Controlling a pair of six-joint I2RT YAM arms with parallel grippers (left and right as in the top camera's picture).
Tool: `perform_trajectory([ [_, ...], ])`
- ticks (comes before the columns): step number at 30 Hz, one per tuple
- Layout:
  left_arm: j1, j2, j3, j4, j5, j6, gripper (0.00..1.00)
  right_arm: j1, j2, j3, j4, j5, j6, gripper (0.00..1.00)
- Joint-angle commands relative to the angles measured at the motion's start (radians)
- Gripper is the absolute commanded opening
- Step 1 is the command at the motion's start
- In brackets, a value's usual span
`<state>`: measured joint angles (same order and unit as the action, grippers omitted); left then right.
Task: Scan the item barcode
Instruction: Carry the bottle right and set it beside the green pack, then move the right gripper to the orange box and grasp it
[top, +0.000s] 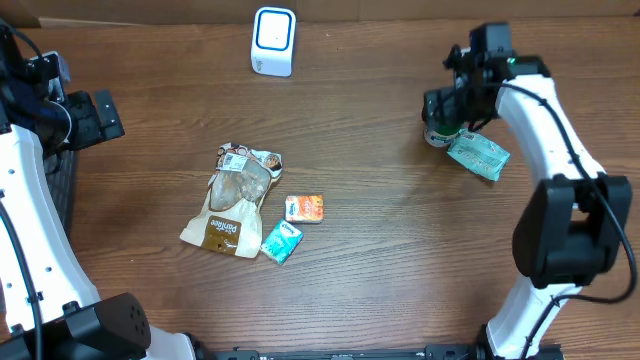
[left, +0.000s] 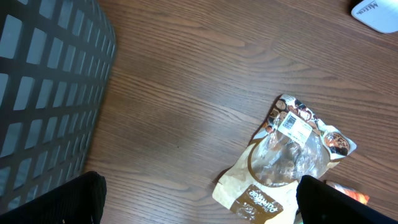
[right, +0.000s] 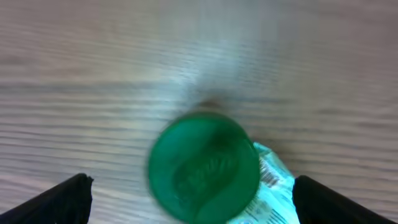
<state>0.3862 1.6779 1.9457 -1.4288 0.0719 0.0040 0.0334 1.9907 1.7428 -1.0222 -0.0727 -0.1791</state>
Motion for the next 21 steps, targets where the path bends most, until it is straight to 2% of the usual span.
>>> perform_trajectory([
  [1, -0.003, -0.003, 0.011, 0.001, 0.006, 0.016, 1.00, 0.002, -0.140, 0.149, -0.062, -0.132, 0.005, 1.00],
  [5, -0.003, -0.003, 0.011, 0.001, 0.006, 0.016, 1.00, 0.006, -0.188, 0.243, -0.148, -0.320, 0.004, 1.00],
  [12, -0.003, -0.003, 0.011, 0.001, 0.006, 0.016, 1.00, 0.013, -0.208, 0.229, -0.199, -0.745, 0.003, 1.00],
  [14, -0.003, -0.003, 0.011, 0.001, 0.006, 0.016, 1.00, 0.031, -0.208, 0.205, -0.199, -0.758, 0.003, 1.00],
  [17, -0.003, -0.003, 0.011, 0.001, 0.006, 0.016, 1.00, 0.079, -0.207, 0.165, -0.204, -0.708, 0.018, 0.93],
  [19, -0.003, -0.003, 0.011, 0.001, 0.006, 0.016, 0.99, 0.126, -0.206, 0.130, -0.189, -0.616, 0.092, 0.86],
  [21, -0.003, -0.003, 0.011, 0.001, 0.006, 0.016, 0.99, 0.171, -0.206, 0.099, -0.166, -0.493, 0.193, 0.84],
])
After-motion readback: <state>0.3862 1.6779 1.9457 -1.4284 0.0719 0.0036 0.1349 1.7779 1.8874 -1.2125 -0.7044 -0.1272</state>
